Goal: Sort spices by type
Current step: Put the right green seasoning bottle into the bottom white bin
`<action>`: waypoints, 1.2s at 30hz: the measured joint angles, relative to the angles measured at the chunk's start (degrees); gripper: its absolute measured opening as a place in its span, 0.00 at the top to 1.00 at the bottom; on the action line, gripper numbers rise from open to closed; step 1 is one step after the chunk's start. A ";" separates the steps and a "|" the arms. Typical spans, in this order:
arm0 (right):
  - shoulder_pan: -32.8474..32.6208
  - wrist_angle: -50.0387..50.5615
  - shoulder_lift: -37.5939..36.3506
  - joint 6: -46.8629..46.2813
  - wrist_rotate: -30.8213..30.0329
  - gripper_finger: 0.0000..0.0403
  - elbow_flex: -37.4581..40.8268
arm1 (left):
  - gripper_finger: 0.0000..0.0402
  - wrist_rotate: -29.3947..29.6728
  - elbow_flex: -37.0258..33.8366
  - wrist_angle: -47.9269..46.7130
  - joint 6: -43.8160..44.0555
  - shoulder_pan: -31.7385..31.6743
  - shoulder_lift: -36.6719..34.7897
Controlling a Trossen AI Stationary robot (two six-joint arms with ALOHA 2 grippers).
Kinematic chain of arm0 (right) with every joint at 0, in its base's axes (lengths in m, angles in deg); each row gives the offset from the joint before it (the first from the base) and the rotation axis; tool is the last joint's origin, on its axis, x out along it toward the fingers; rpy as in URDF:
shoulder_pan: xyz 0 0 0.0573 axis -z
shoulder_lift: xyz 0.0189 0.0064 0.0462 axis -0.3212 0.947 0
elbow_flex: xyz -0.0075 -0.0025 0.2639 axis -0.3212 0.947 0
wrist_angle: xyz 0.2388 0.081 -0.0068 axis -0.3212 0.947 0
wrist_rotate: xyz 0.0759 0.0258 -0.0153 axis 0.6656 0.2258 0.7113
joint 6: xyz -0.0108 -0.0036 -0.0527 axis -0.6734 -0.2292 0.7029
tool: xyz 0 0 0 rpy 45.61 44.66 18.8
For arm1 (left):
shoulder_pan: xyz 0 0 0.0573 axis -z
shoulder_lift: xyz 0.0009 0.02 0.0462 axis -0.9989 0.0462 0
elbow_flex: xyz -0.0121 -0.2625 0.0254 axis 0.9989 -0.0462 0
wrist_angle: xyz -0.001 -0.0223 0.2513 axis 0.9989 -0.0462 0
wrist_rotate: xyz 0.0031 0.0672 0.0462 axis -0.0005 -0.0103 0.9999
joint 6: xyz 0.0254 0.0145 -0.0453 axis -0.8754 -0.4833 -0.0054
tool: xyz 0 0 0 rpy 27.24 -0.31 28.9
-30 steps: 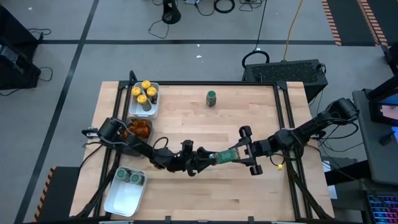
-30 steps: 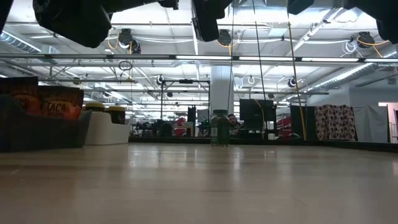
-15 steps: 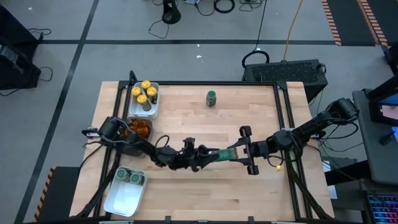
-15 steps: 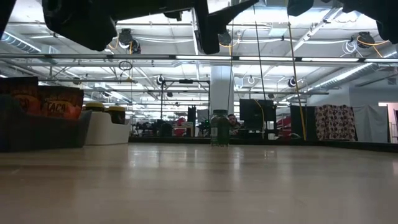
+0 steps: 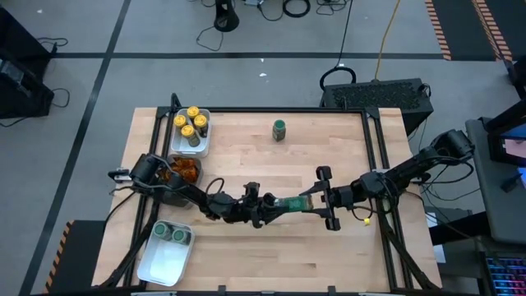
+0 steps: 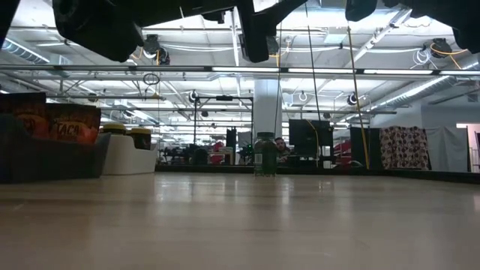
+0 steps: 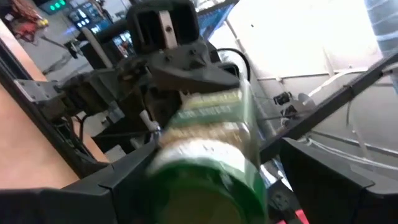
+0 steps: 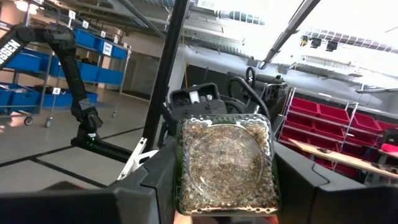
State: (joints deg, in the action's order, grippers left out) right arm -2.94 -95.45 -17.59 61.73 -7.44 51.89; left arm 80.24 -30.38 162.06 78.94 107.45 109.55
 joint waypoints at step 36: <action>0.53 1.14 -0.02 -0.62 0.01 0.47 -0.02 | 0.46 -2.94 -0.02 -0.79 -4.04 -0.96 0.00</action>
State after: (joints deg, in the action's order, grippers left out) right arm -2.41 -94.30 -17.61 61.12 -7.43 51.87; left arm 77.30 -30.40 161.27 74.90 106.49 109.55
